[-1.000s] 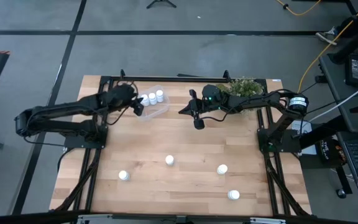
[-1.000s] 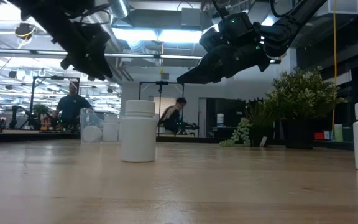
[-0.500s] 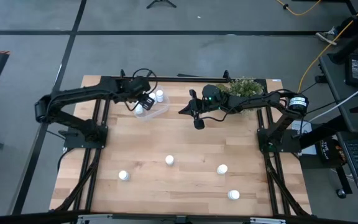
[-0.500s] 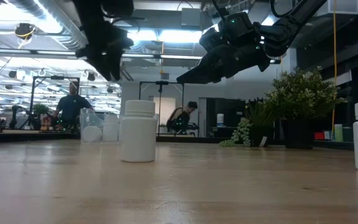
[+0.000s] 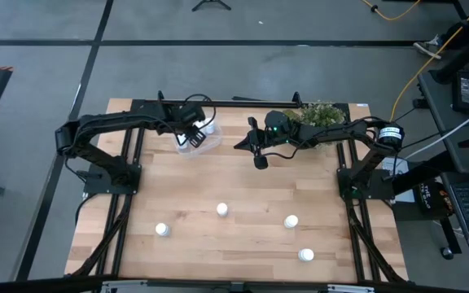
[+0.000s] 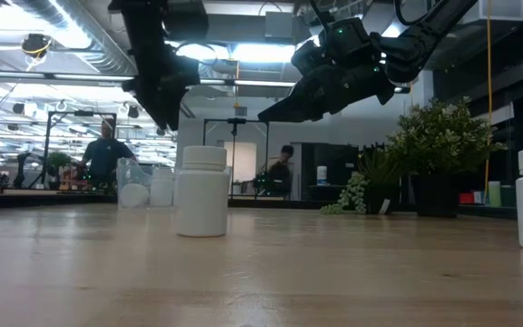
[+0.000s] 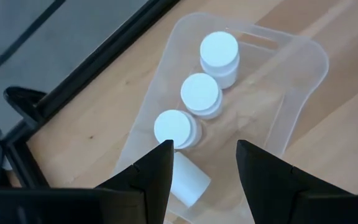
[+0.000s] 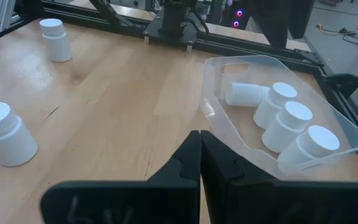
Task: Pick and place pill bottles into a basket
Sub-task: Put the white medicine bottle into the transparent bin
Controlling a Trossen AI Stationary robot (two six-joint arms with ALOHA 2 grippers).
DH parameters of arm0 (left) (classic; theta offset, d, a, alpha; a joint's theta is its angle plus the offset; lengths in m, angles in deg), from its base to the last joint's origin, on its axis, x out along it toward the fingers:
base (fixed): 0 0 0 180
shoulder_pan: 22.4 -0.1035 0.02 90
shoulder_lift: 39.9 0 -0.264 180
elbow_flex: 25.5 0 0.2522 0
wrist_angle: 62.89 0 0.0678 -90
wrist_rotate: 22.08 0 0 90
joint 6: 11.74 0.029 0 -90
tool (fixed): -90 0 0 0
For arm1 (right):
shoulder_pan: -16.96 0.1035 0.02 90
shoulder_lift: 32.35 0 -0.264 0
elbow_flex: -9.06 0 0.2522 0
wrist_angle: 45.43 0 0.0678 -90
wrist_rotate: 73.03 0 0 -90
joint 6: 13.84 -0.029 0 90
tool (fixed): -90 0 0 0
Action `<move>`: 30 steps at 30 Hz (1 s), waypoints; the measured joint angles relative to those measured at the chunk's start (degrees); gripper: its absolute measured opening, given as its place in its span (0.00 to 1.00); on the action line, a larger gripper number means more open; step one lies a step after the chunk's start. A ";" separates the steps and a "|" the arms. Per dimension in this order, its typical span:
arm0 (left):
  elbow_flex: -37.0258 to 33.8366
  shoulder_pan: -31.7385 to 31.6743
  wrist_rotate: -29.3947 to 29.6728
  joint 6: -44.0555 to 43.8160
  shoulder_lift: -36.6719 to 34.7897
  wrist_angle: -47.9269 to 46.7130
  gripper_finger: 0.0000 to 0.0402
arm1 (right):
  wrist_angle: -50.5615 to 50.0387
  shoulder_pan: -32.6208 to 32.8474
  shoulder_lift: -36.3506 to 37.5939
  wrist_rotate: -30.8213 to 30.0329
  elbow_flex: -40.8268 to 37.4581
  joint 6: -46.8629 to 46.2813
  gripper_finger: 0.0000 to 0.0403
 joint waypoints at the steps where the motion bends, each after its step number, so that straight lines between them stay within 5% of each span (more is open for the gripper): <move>1: 0.00 0.00 0.00 1.19 0.08 0.01 0.42 | 0.00 0.00 0.00 0.00 0.00 0.02 0.01; 12: 0.00 0.49 -1.04 1.94 0.13 0.09 0.42 | 0.00 -0.01 0.00 0.00 0.00 -0.13 0.03; 19: 0.00 0.47 -1.07 -8.61 0.15 -0.21 0.42 | -0.02 -0.02 0.00 0.00 0.00 -0.26 0.02; 30: 0.00 0.58 -0.41 -8.50 0.13 -0.25 0.42 | 1.90 0.00 0.00 -0.01 0.00 0.02 0.05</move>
